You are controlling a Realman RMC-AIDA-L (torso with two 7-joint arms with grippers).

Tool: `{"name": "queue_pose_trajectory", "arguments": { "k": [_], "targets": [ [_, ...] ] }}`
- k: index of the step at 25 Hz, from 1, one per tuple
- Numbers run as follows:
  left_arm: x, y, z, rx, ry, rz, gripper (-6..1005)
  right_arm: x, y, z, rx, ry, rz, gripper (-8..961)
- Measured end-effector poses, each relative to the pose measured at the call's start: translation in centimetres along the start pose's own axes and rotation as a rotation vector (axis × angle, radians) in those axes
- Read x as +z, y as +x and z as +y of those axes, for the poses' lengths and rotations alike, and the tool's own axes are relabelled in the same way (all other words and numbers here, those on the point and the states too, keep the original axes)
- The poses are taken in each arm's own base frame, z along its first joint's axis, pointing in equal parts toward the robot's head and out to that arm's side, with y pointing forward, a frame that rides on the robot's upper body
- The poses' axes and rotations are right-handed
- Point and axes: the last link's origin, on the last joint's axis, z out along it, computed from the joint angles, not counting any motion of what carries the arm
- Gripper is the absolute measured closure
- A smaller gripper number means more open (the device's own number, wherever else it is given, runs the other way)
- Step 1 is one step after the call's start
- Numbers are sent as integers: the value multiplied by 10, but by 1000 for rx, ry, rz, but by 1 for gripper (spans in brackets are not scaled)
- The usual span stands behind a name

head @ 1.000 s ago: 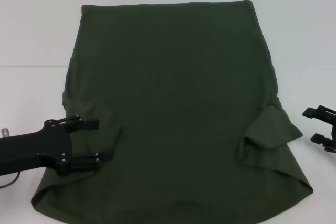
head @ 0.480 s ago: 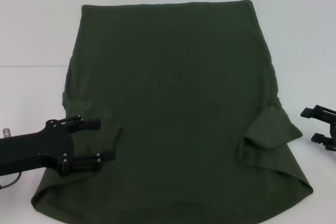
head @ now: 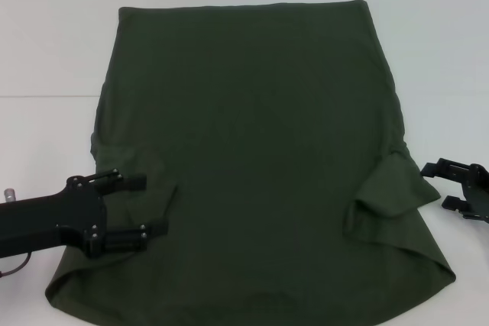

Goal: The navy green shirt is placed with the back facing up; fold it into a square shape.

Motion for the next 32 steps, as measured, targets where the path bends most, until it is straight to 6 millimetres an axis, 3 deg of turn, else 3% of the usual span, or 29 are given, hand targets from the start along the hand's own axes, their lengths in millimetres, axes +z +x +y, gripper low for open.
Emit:
{"name": "queue_pose_trajectory", "arguments": {
  "k": [32],
  "targets": [
    [-1, -2, 0, -8, 5, 1, 123, 12, 3, 7, -36, 17, 3, 44]
  ]
}}
